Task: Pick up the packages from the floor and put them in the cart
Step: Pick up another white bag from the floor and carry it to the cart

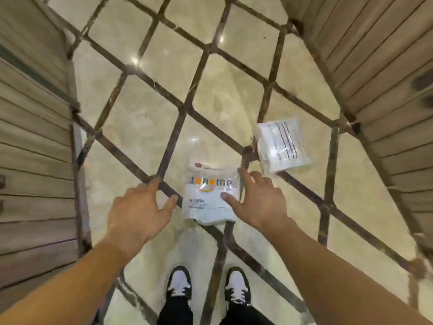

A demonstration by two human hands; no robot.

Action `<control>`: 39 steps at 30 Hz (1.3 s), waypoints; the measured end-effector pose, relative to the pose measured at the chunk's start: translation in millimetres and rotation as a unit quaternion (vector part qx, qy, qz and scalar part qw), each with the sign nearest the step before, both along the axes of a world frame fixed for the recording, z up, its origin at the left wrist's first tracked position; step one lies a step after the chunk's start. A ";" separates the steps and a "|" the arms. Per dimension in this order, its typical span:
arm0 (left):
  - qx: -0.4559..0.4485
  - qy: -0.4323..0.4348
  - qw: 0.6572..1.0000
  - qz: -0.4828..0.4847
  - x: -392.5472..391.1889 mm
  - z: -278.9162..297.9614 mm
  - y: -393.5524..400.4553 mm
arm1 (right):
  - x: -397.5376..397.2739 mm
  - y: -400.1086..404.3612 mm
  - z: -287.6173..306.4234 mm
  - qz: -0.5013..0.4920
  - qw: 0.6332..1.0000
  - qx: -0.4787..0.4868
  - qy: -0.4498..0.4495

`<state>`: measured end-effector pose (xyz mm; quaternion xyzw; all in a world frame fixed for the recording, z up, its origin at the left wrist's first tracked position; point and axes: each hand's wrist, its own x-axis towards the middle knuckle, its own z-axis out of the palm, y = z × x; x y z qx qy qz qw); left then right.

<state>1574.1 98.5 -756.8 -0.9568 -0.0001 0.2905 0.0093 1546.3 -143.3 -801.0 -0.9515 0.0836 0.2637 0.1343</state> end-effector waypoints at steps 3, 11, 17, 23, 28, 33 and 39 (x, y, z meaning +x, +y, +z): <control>-0.049 0.019 0.997 0.061 -5.3 -113.3 0.2 | -10.6 11.7 -99.7 -0.030 0.999 0.009 0.030; -0.186 0.004 0.953 0.240 26.7 -312.8 -4.0 | -5.8 18.3 -271.6 -0.220 0.972 0.084 -0.005; -0.257 0.078 0.899 0.345 44.5 -367.6 -12.9 | 27.0 26.1 -321.7 -0.394 0.890 0.227 0.038; -0.340 0.095 0.854 0.382 53.1 -384.3 -8.4 | 40.9 27.5 -330.5 -0.394 0.886 0.244 -0.007; -0.347 0.044 0.860 0.373 53.3 -381.0 -16.1 | 50.8 24.9 -330.8 -0.375 0.900 0.216 -0.045; -0.355 -0.007 0.858 0.371 59.9 -351.5 -22.8 | 63.8 22.4 -309.7 -0.358 0.900 0.231 -0.096; -0.377 -0.042 0.858 0.346 49.4 -240.7 -36.1 | 49.0 6.5 -192.5 -0.359 0.889 0.244 -0.150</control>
